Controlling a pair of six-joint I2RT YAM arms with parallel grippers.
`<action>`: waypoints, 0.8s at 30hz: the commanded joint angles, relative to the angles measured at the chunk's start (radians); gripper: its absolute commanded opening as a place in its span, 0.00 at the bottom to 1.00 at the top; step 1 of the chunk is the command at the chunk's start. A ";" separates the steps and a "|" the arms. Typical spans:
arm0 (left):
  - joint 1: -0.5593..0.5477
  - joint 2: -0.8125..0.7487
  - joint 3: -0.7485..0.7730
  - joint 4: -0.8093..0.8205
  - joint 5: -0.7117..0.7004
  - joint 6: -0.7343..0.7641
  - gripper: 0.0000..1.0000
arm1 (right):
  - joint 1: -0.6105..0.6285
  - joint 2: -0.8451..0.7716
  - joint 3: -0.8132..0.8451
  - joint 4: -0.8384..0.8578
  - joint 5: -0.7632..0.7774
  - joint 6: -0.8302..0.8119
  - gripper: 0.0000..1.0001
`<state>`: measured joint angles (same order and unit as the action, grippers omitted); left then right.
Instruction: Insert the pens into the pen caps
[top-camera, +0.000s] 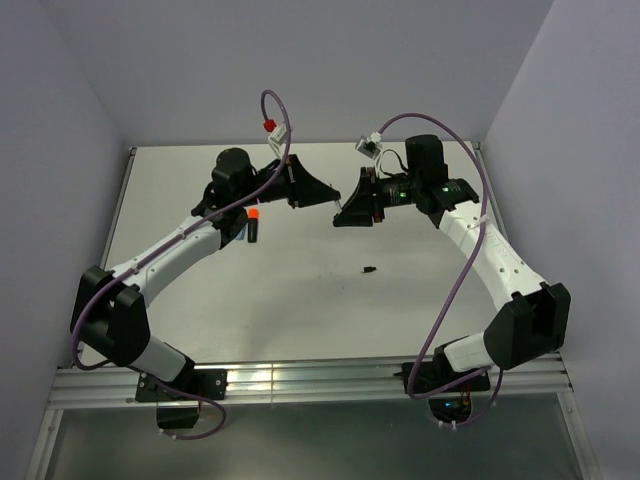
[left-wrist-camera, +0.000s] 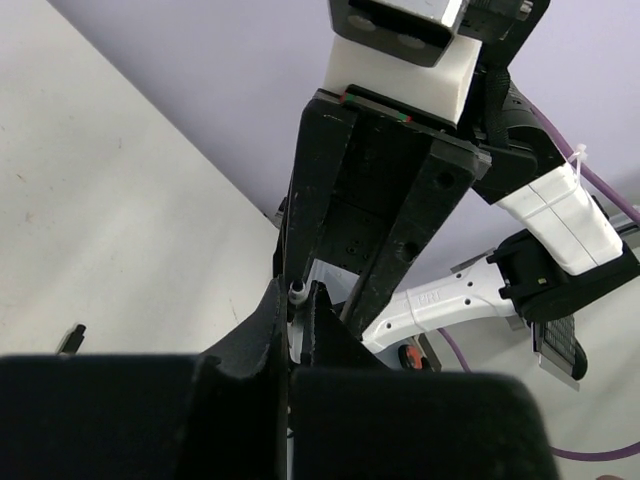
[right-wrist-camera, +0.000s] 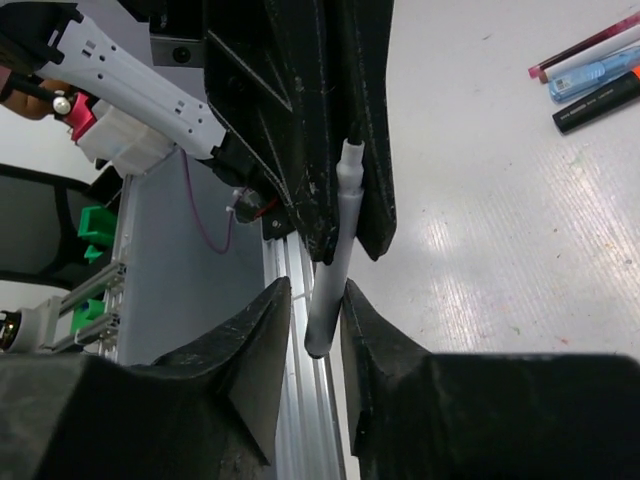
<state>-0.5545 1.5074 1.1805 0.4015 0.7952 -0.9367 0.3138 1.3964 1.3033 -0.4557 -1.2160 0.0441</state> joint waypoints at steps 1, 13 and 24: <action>-0.019 0.013 0.050 0.039 0.013 0.004 0.00 | 0.008 -0.002 0.007 0.048 -0.034 0.016 0.33; -0.025 -0.019 0.099 -0.113 -0.050 0.189 0.74 | -0.040 -0.037 -0.056 0.043 0.022 0.002 0.00; -0.074 0.151 0.361 -0.872 -0.146 0.988 0.73 | -0.472 -0.137 -0.059 -0.291 0.214 -0.268 0.00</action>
<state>-0.5926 1.5642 1.4887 -0.1768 0.6876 -0.2504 -0.0948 1.2942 1.1782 -0.5961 -1.0908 -0.0853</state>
